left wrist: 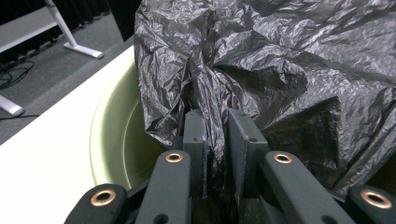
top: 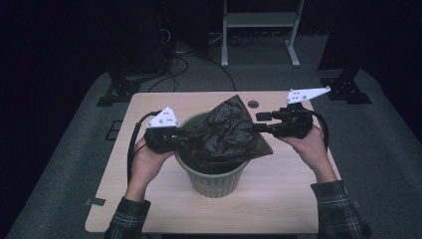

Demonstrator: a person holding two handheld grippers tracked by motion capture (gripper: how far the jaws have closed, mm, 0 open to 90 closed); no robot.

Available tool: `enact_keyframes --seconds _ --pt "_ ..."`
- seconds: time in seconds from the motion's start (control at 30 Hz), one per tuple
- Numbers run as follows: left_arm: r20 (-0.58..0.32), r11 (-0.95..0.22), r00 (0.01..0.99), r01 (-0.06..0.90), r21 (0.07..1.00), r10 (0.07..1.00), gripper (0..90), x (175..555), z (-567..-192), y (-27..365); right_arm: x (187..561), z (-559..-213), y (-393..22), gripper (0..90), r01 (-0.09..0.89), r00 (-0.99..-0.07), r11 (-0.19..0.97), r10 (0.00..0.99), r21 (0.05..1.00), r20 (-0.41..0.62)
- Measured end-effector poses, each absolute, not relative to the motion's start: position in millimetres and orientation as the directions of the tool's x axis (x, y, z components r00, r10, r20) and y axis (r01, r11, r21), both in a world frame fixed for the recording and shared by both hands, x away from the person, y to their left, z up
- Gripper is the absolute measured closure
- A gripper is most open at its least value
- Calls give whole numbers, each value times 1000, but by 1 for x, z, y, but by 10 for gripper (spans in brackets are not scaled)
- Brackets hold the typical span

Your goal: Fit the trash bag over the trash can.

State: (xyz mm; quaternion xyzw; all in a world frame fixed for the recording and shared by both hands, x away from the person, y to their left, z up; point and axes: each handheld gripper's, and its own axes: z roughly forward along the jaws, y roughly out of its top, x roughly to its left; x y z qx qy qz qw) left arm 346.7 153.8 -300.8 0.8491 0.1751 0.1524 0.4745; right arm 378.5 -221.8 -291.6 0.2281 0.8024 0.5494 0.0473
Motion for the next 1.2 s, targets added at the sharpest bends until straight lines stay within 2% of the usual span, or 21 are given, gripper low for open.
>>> enact_keyframes --seconds 0.13,0.2,0.27,0.33,0.37,0.57,0.83,1.03,1.2 --pt "97 -493 895 147 858 435 774 345 -301 152 384 -297 -218 493 341 -886 283 416 896 206" --pt "98 -497 898 144 856 430 774 344 -302 151 387 -301 -215 578 356 -885 295 411 887 218" --pt "96 -500 902 142 854 421 774 344 -302 150 388 -305 -212 760 358 -886 316 412 879 212" --pt "97 -506 906 139 851 412 758 343 -303 148 388 -308 -209 886 348 -893 321 398 881 209" --pt "99 -510 908 136 849 407 752 343 -303 147 387 -308 -207 900 342 -900 323 382 882 209" --pt "123 -535 913 114 837 388 681 342 -301 138 385 -301 -192 900 299 -918 309 353 903 183" --pt "177 -608 921 78 790 348 656 343 -302 115 384 -289 -156 900 244 -942 320 305 916 144" --pt "147 -556 919 90 826 367 466 341 -296 125 382 -289 -142 900 226 -947 345 297 911 123" --pt "143 -508 922 65 859 359 451 336 -282 130 381 -290 -141 900 225 -948 342 293 912 124"
